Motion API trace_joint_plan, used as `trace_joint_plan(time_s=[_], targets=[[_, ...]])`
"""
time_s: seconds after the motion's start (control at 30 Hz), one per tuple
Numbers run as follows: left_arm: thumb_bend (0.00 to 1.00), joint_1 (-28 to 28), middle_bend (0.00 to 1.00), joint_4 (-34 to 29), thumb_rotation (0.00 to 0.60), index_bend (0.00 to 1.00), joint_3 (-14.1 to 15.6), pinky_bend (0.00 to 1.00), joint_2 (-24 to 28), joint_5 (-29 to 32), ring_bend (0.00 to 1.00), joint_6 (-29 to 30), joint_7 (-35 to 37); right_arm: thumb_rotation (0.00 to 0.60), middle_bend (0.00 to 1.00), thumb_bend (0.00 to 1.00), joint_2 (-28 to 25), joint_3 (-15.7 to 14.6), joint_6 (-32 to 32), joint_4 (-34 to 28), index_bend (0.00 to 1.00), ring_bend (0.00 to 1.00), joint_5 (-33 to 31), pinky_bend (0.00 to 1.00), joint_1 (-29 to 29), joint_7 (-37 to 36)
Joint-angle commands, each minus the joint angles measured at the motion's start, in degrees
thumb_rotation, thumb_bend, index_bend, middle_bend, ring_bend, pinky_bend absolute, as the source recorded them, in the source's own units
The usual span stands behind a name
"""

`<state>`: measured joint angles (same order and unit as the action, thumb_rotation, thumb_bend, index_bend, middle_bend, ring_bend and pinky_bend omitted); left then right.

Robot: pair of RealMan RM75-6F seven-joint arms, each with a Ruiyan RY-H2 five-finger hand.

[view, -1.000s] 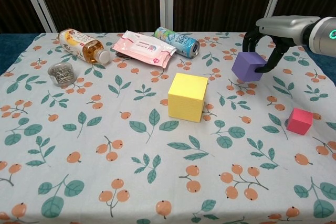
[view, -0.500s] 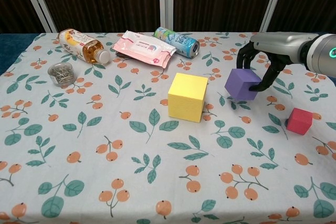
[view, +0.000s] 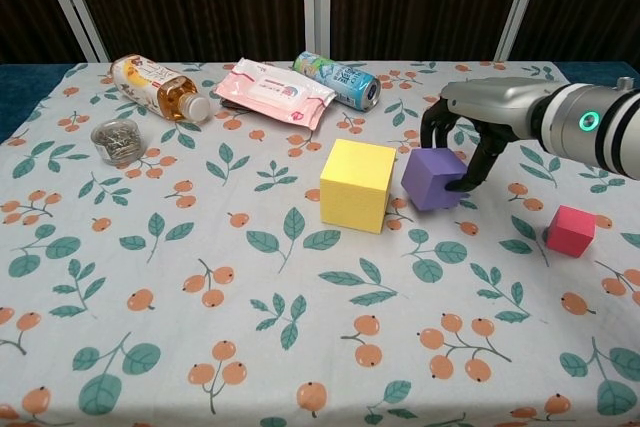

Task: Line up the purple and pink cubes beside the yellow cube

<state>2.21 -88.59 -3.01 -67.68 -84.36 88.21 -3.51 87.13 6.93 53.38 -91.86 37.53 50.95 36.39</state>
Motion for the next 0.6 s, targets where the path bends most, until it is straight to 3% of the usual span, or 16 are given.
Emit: trace_joint_plan(time_s=[0.03,0.37,0.6], targets=[[0.00,-0.1,0.22,0.1,0.600,0.22,0.0,0.18,0.0,0.1,0.12,0.0,0.0,0.600,0.48,0.18,1.1,0.3,0.2,1.0,0.50,0.19,-0.9,0.00,1.0,1.0],[0.00,-0.2,0.22,0.3,0.600,0.22,0.0,0.18,-0.1,0.5,0.12,-0.1,0.1,0.600,0.48,0.18,4.7,1.8,-0.3,4.8,0.50,0.19,-3.6,0.00,4.4,3.1],[0.00,-0.4,0.22,0.4,0.600,0.22,0.2,0.18,-0.2,0.5,0.12,-0.2,0.2,0.600,0.48,0.18,4.3,0.4,1.4,3.9,0.50,0.19,-3.9,0.00,4.4,4.5]])
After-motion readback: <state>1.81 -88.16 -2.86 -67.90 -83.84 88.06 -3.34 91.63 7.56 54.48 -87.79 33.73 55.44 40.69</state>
